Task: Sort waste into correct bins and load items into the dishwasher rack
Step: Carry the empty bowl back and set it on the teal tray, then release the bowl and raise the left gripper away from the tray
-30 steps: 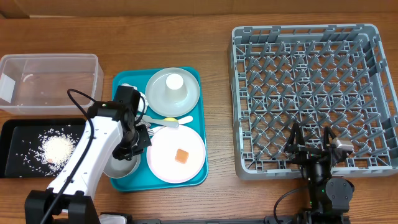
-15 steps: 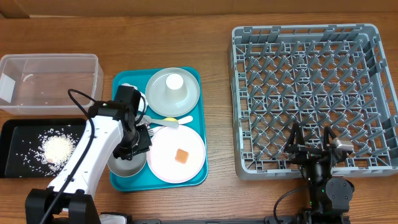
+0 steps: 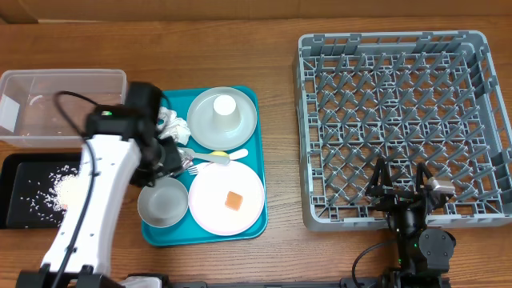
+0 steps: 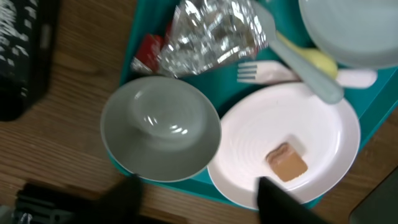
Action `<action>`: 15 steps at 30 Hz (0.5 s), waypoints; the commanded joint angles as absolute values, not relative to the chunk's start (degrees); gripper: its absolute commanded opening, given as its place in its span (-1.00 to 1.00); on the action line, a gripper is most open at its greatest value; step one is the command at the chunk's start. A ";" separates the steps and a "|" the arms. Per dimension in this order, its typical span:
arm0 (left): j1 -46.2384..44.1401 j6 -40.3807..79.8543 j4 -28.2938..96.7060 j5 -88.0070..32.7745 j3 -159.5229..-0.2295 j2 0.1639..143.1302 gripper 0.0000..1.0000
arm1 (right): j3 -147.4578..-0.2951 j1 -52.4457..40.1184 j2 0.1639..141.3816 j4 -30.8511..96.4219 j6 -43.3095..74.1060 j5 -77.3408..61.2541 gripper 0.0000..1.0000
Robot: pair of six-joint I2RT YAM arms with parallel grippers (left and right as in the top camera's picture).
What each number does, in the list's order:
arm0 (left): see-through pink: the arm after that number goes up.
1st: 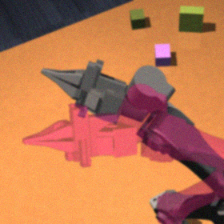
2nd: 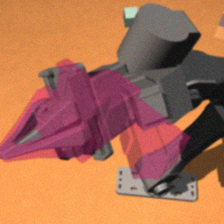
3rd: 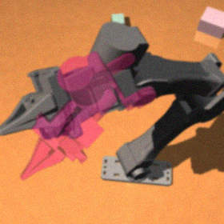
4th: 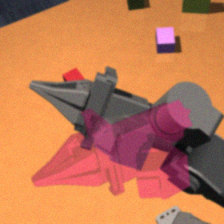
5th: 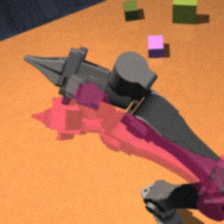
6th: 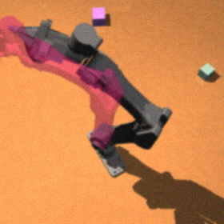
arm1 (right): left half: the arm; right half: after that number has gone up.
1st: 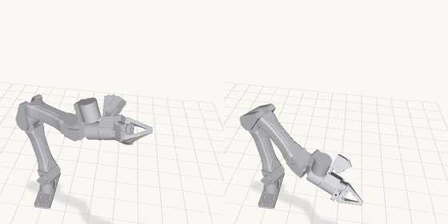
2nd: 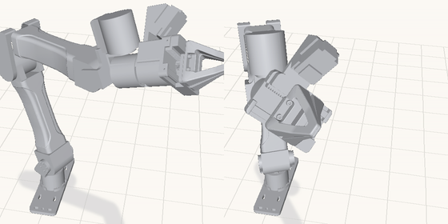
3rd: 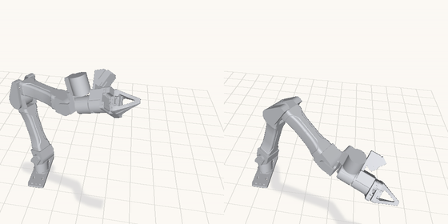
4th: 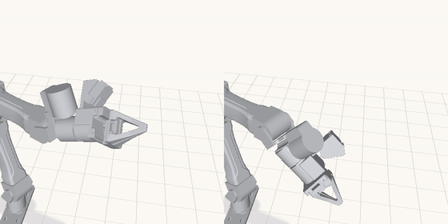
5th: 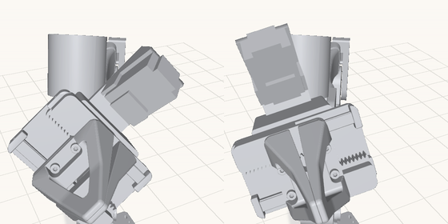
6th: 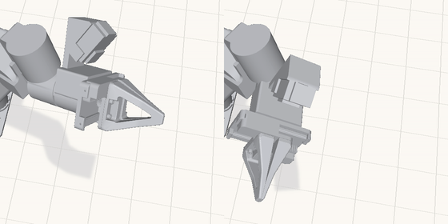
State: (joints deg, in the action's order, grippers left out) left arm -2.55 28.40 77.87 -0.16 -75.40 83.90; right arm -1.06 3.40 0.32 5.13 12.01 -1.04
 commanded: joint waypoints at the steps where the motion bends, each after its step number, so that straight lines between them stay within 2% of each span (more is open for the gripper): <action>1: 2.85 28.32 78.56 1.87 -78.94 81.08 1.00 | -0.47 3.73 0.16 4.75 12.45 -0.49 1.00; 7: 10.26 28.34 79.81 1.34 -79.18 80.55 1.00 | -0.47 3.73 0.16 4.75 12.45 -0.47 1.00; 15: 11.22 28.32 79.53 -0.51 -79.18 80.55 1.00 | -0.47 3.73 0.16 4.75 12.45 -0.47 1.00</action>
State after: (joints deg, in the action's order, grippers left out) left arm 11.03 28.51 79.68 0.64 -78.26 81.10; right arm -1.06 3.40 0.32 5.15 12.05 -1.08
